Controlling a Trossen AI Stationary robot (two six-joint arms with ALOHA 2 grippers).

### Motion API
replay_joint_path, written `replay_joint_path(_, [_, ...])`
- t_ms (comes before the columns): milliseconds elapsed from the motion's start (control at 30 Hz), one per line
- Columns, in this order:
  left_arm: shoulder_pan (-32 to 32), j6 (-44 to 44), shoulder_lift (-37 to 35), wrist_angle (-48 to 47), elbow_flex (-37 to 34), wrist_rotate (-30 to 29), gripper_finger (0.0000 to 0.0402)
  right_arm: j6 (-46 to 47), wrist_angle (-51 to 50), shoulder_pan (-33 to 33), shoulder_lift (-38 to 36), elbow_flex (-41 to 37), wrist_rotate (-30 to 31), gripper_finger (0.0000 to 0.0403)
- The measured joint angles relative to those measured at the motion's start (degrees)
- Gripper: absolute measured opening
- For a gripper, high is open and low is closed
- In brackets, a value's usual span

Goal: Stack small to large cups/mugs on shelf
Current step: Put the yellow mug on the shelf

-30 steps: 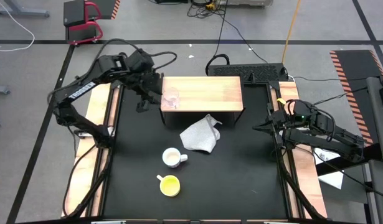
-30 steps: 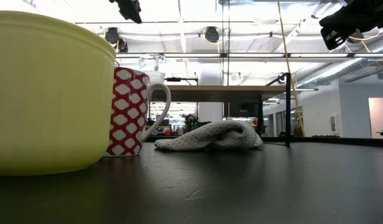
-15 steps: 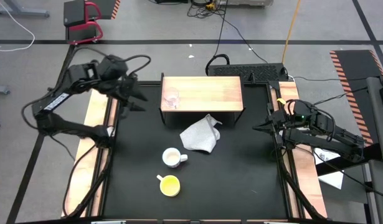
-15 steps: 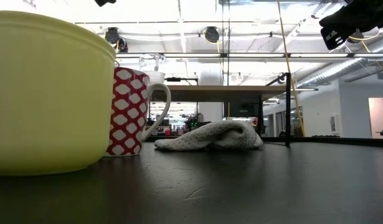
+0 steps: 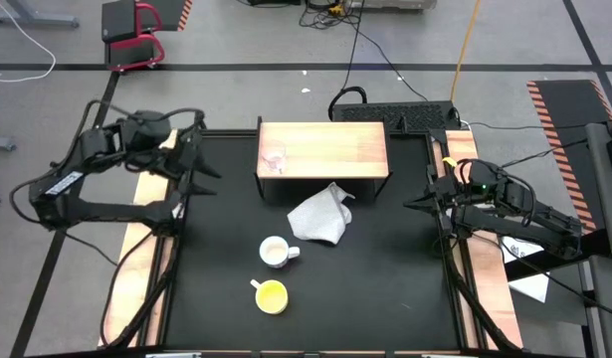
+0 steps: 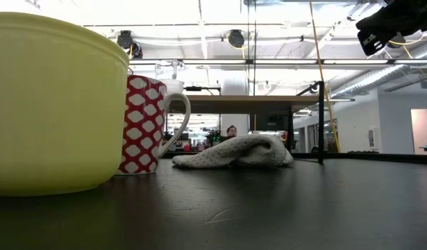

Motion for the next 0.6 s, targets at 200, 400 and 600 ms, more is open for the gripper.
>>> replay_joint_path(200, [-3.4,-5.1,-8.3,9.1,-11.3,0.3,0.0209,0.0,0.0,0.0,0.0,0.0,0.0,0.0])
replay_joint_path(400, [-6.3,-8.2,-16.4,17.6,-21.4,-0.1,0.0173,0.0,0.0,0.0,0.0,0.0,0.0,0.0])
replay_joint_path(600, [-9.3,-10.0,-21.8,24.9,-28.7,-0.2,0.0091,0.0,0.0,0.0,0.0,0.0,0.0,0.0])
